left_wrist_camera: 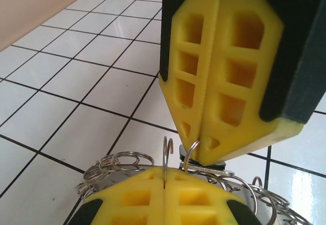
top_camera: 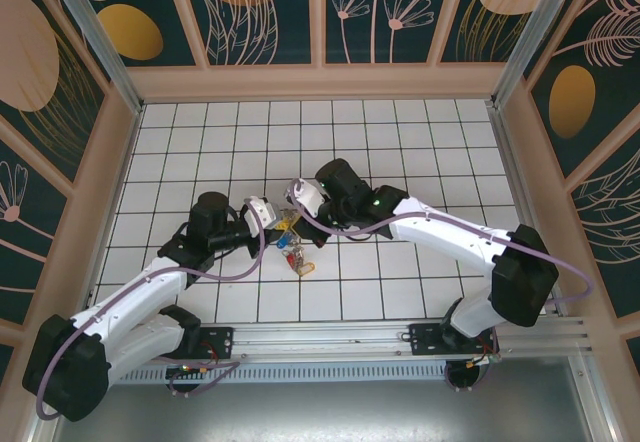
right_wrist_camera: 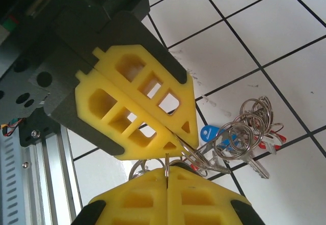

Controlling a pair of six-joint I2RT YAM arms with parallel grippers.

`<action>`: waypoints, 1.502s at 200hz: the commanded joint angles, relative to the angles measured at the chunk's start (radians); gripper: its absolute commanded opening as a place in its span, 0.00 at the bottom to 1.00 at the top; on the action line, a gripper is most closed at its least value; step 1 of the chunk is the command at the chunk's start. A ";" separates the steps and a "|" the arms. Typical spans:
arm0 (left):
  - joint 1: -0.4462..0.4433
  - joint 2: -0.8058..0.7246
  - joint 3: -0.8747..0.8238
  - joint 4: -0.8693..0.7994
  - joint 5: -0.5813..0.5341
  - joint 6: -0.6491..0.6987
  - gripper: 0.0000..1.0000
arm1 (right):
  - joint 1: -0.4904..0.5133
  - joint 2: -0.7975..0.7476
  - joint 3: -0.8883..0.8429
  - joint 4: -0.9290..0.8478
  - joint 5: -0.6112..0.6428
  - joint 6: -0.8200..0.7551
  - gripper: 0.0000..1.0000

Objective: Put the keys on the keyring

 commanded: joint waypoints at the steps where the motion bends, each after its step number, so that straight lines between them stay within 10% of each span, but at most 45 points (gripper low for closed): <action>1: 0.002 -0.035 -0.012 0.100 0.036 0.003 0.00 | -0.014 0.001 0.039 0.022 0.028 0.049 0.00; 300: 0.002 -0.070 -0.026 0.165 0.018 -0.058 0.00 | -0.042 0.004 0.035 -0.001 0.075 0.130 0.00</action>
